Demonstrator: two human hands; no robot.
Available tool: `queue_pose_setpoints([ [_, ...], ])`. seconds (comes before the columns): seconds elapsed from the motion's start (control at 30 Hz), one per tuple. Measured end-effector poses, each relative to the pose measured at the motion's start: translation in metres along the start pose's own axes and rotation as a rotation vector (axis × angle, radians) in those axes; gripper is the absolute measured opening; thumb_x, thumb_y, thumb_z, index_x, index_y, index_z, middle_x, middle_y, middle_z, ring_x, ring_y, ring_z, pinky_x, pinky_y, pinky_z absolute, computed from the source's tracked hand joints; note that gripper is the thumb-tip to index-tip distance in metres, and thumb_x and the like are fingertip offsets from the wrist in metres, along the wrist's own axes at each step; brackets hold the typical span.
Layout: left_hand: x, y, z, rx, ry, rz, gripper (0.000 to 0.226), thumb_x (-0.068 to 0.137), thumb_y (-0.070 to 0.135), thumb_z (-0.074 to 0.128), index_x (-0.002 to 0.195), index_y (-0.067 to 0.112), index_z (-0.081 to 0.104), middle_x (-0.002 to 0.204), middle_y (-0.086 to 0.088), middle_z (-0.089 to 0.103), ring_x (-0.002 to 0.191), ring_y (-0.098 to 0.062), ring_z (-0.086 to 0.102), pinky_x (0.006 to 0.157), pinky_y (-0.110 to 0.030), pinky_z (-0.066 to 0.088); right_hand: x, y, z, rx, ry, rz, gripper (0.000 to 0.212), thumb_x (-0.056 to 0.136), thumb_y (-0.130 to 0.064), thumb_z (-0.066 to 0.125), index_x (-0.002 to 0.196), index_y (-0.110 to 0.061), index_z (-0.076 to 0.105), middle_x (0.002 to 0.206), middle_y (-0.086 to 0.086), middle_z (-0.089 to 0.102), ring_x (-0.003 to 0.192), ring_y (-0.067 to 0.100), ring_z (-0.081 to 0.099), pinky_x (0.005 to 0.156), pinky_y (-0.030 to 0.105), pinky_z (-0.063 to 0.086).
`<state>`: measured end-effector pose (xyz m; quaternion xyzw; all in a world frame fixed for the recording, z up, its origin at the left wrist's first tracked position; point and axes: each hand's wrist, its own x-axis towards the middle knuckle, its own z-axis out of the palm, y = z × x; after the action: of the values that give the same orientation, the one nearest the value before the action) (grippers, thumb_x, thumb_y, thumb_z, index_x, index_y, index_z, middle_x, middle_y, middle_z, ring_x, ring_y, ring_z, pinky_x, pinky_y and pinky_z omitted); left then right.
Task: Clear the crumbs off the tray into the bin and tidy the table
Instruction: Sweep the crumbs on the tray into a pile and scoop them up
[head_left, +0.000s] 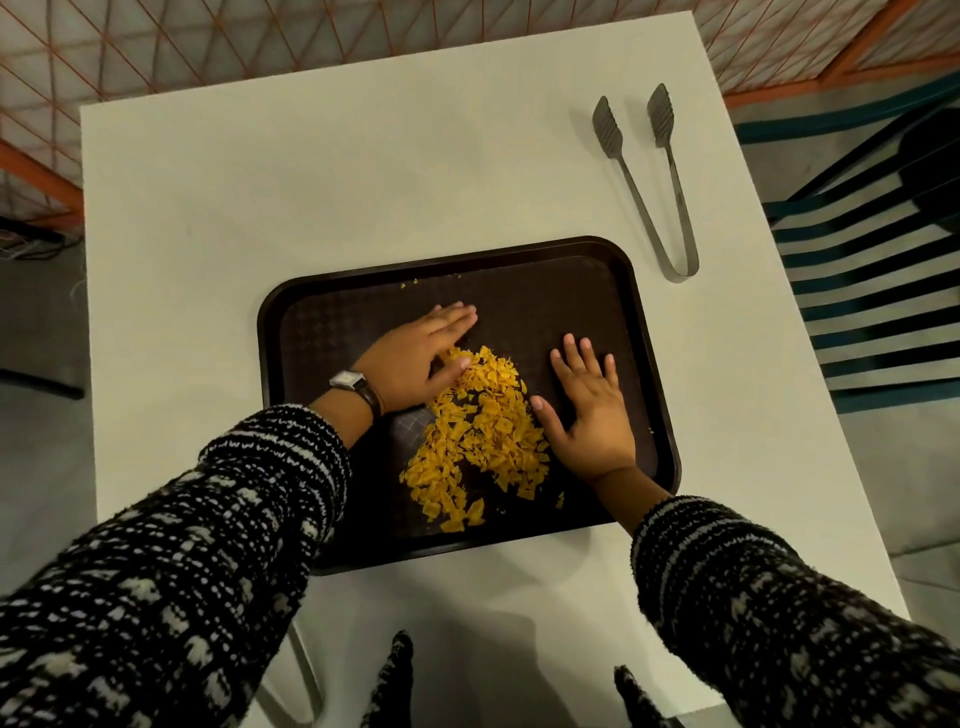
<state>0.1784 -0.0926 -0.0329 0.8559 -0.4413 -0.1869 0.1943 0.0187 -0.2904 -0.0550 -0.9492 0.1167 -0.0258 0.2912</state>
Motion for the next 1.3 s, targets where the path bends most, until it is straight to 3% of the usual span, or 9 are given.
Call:
queue_pose_setpoints([
  [0.17, -0.021, 0.006, 0.002, -0.077, 0.160, -0.045, 0.064, 0.091, 0.054, 0.029, 0.134, 0.012, 0.047, 0.139, -0.012, 0.048, 0.120, -0.023, 0.054, 0.094, -0.032, 0.047, -0.001, -0.001, -0.001, -0.011, -0.002, -0.003, 0.076, 0.088, -0.064, 0.028, 0.140, -0.010, 0.041, 0.152, 0.009, 0.029, 0.144, 0.019, 0.014, 0.119, 0.038, 0.002],
  [0.23, -0.019, 0.000, -0.002, -0.094, 0.228, -0.156, 0.059, 0.091, 0.047, 0.032, 0.137, 0.012, 0.043, 0.143, -0.012, 0.043, 0.126, -0.022, 0.047, 0.098, -0.031, 0.041, -0.001, -0.001, -0.001, -0.008, 0.004, -0.001, 0.077, 0.088, -0.065, 0.027, 0.139, -0.010, 0.042, 0.152, 0.009, 0.029, 0.144, 0.020, 0.015, 0.119, 0.038, 0.002],
  [0.33, -0.014, -0.013, -0.005, -0.061, 0.222, -0.249, 0.064, 0.091, 0.046, 0.026, 0.142, 0.007, 0.032, 0.151, -0.010, 0.030, 0.141, -0.016, 0.019, 0.115, -0.030, 0.018, -0.001, -0.001, 0.000, -0.003, 0.009, 0.000, 0.077, 0.088, -0.066, 0.026, 0.139, -0.010, 0.042, 0.152, 0.009, 0.029, 0.144, 0.019, 0.015, 0.119, 0.038, 0.002],
  [0.4, -0.013, -0.019, -0.004, 0.000, 0.164, -0.261, 0.070, 0.089, 0.050, 0.018, 0.143, 0.006, 0.027, 0.154, -0.011, 0.021, 0.144, -0.018, 0.011, 0.117, -0.029, 0.005, -0.001, -0.002, 0.000, -0.003, 0.009, 0.001, 0.078, 0.088, -0.066, 0.025, 0.139, -0.010, 0.042, 0.152, 0.009, 0.029, 0.144, 0.019, 0.015, 0.119, 0.038, 0.002],
  [0.5, -0.012, -0.020, 0.000, 0.046, 0.122, -0.268, 0.074, 0.087, 0.052, 0.012, 0.144, 0.006, 0.023, 0.155, -0.012, 0.014, 0.144, -0.019, 0.008, 0.117, -0.028, -0.001, 0.000, -0.001, 0.001, -0.006, 0.010, -0.003, 0.079, 0.088, -0.067, 0.025, 0.139, -0.010, 0.042, 0.152, 0.009, 0.029, 0.144, 0.019, 0.015, 0.119, 0.038, 0.002],
  [0.77, 0.002, -0.016, 0.003, 0.045, 0.047, -0.175, 0.074, 0.088, 0.052, 0.017, 0.145, 0.004, 0.021, 0.155, -0.012, 0.014, 0.145, -0.019, 0.006, 0.117, -0.029, -0.003, 0.000, -0.002, 0.000, -0.013, -0.002, -0.003, 0.077, 0.088, -0.065, 0.026, 0.140, -0.010, 0.040, 0.153, 0.009, 0.028, 0.144, 0.019, 0.015, 0.119, 0.036, 0.001],
  [1.03, -0.016, 0.016, 0.026, -0.015, -0.091, 0.103, 0.068, 0.093, 0.052, 0.014, 0.145, 0.009, 0.021, 0.154, -0.005, 0.018, 0.142, -0.011, 0.009, 0.117, -0.021, -0.007, -0.001, -0.002, 0.001, -0.013, 0.008, -0.002, 0.076, 0.088, -0.064, 0.027, 0.140, -0.010, 0.041, 0.153, 0.009, 0.028, 0.144, 0.018, 0.014, 0.119, 0.040, 0.005],
  [1.2, -0.033, 0.026, 0.025, -0.202, 0.077, -0.061, 0.063, 0.093, 0.051, 0.021, 0.145, 0.014, 0.025, 0.150, -0.005, 0.027, 0.140, -0.016, 0.016, 0.114, -0.028, 0.017, 0.000, -0.002, 0.001, 0.007, 0.012, 0.007, 0.076, 0.088, -0.064, 0.028, 0.140, -0.011, 0.041, 0.153, 0.008, 0.029, 0.144, 0.018, 0.014, 0.120, 0.039, 0.004],
  [1.3, -0.014, 0.019, 0.013, -0.220, 0.208, -0.163, 0.063, 0.093, 0.044, 0.025, 0.144, 0.009, 0.024, 0.151, -0.005, 0.025, 0.142, -0.016, 0.017, 0.116, -0.026, 0.011, 0.000, -0.002, 0.000, 0.010, 0.022, 0.005, 0.072, 0.088, -0.061, 0.034, 0.139, -0.010, 0.042, 0.152, 0.008, 0.029, 0.144, 0.017, 0.014, 0.119, 0.038, 0.004],
])
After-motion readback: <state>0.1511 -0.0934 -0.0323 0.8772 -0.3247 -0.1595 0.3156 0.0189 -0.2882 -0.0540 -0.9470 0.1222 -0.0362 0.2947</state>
